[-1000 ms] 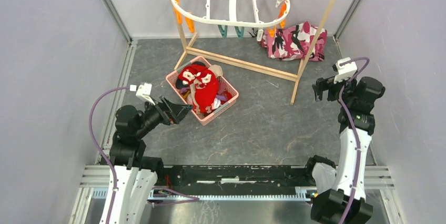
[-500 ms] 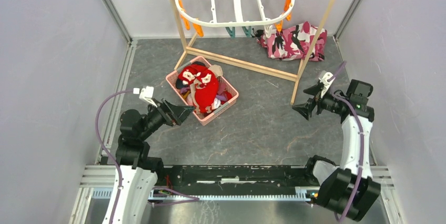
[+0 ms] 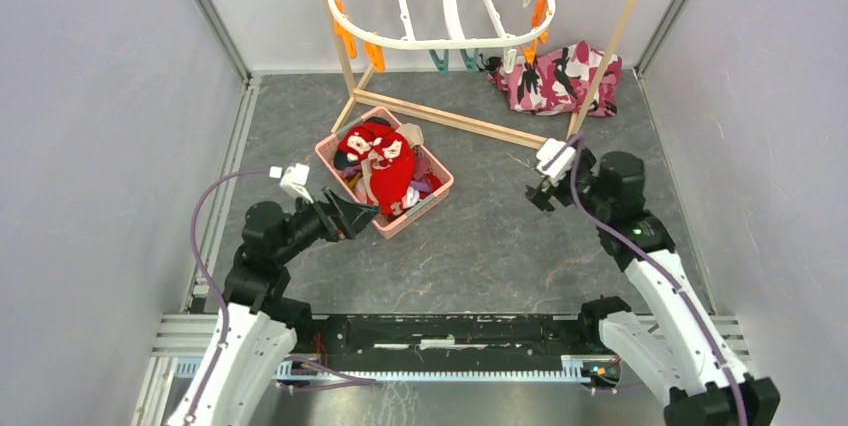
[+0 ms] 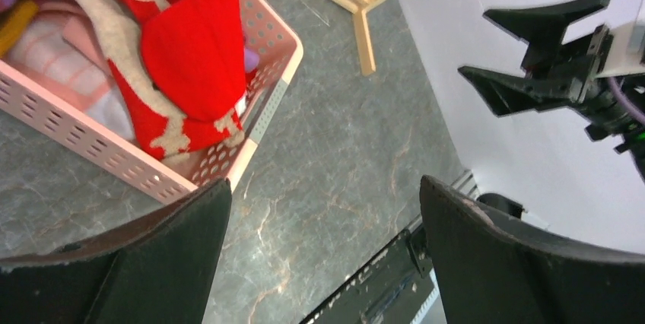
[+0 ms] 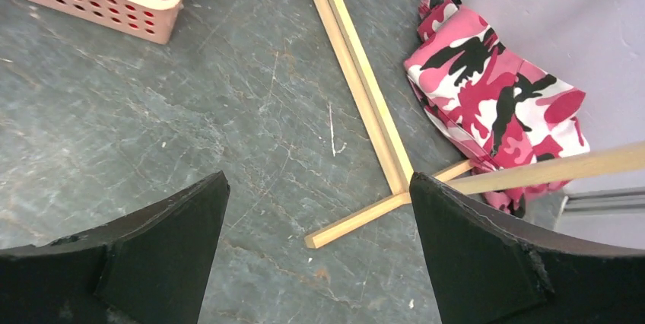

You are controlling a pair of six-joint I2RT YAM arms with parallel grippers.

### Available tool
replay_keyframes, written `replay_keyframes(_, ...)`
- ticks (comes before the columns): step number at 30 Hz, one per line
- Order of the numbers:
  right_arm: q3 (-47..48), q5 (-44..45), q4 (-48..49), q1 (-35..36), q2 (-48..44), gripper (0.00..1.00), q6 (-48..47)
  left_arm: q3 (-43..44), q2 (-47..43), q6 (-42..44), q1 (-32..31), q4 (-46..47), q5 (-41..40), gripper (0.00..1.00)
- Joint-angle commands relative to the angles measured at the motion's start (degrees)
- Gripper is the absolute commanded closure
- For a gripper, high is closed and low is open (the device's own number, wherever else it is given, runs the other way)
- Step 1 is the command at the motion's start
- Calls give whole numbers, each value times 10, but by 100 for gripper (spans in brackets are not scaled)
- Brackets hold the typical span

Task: Clip the socks to the hanger
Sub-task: Pick up the sock from the bin.

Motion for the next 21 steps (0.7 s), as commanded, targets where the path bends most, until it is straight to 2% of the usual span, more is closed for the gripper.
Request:
replay_keyframes(1,9,247,66,109,21,2,-13,47,72,46,-114,-24,-141,1)
replay_keyframes(4,2,263,77,133,39,2,-18,87,138,71,-269,-49,-328,1)
replay_keyframes(5,9,244,67,132,53,2,-17,103,155,78,-319,-59,-404,0)
replay_keyframes(7,38,180,33,133,93,2,20,126,188,88,-382,-65,-497,0)
replay_keyframes(8,67,140,2,132,118,2,49,133,202,93,-392,-59,-514,0)
replay_keyframes(10,121,45,-83,126,187,2,46,134,224,106,-393,-32,-518,0)
replay_keyframes(12,111,-63,-78,93,207,2,36,130,241,114,-393,5,-528,0)
replay_keyframes(14,48,-88,-1,72,174,2,46,133,255,116,-391,19,-547,0)
replay_keyframes(16,2,-75,47,71,140,2,46,145,266,115,-383,19,-555,3)
replay_keyframes(19,-11,-86,54,72,101,6,37,152,281,124,-362,30,-555,17)
replay_keyframes(21,-47,-107,98,71,74,10,32,158,301,131,-337,36,-545,24)
